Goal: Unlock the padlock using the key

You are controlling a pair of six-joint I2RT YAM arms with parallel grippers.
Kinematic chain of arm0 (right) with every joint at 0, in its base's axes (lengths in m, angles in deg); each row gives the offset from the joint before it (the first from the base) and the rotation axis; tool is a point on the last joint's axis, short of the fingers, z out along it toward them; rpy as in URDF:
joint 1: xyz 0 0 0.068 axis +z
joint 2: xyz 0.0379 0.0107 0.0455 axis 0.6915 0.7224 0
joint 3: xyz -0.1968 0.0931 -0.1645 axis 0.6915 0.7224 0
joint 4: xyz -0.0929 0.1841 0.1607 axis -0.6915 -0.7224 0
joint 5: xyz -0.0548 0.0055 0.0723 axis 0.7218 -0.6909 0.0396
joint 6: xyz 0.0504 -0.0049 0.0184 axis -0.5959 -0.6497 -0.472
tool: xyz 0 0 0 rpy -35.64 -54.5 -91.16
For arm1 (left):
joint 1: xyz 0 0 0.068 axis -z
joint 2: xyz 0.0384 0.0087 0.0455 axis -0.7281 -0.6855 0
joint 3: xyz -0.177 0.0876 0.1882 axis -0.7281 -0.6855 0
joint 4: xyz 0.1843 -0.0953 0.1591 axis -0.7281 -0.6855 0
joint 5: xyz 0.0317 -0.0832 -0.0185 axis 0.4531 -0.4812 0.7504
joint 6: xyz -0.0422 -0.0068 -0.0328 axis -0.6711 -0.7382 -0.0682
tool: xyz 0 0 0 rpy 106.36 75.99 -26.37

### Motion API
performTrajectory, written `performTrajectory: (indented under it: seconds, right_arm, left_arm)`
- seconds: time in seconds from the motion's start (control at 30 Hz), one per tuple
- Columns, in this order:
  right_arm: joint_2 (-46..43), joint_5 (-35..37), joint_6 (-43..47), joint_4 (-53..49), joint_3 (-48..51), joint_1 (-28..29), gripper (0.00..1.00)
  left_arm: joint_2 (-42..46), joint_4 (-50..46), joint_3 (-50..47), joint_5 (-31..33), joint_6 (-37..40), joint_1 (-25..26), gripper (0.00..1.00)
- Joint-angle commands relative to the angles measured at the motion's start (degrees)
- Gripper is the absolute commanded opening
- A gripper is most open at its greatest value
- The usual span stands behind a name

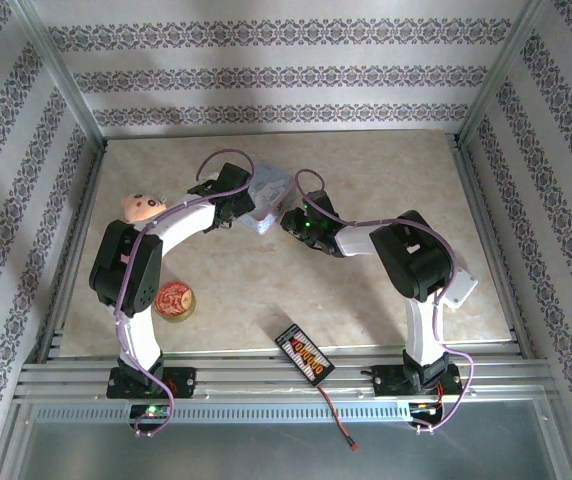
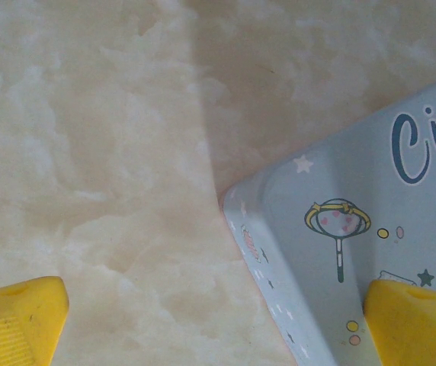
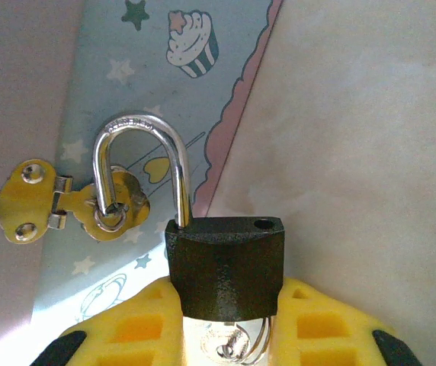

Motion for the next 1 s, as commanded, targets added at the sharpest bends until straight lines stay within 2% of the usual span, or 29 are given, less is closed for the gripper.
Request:
performTrajectory:
  seconds: [0.0, 0.73, 0.97]
  right_arm:
    - [0.8, -1.3, -0.2, 2.7, 0.7, 1.0, 0.00]
    - [-2.5, -0.1, -0.2, 3.2, 4.2, 1.6, 0.00]
    - [-3.5, 1.7, -0.5, 3.3, 5.3, 1.7, 0.00]
  left_arm:
    - [-1.7, -6.0, -2.4, -0.1, 0.0, -0.5, 0.99]
    - [-0.9, -5.9, -3.3, 0.2, -0.6, -0.5, 1.00]
    - [-0.6, -5.4, -3.6, -0.2, -1.0, -0.5, 0.92]
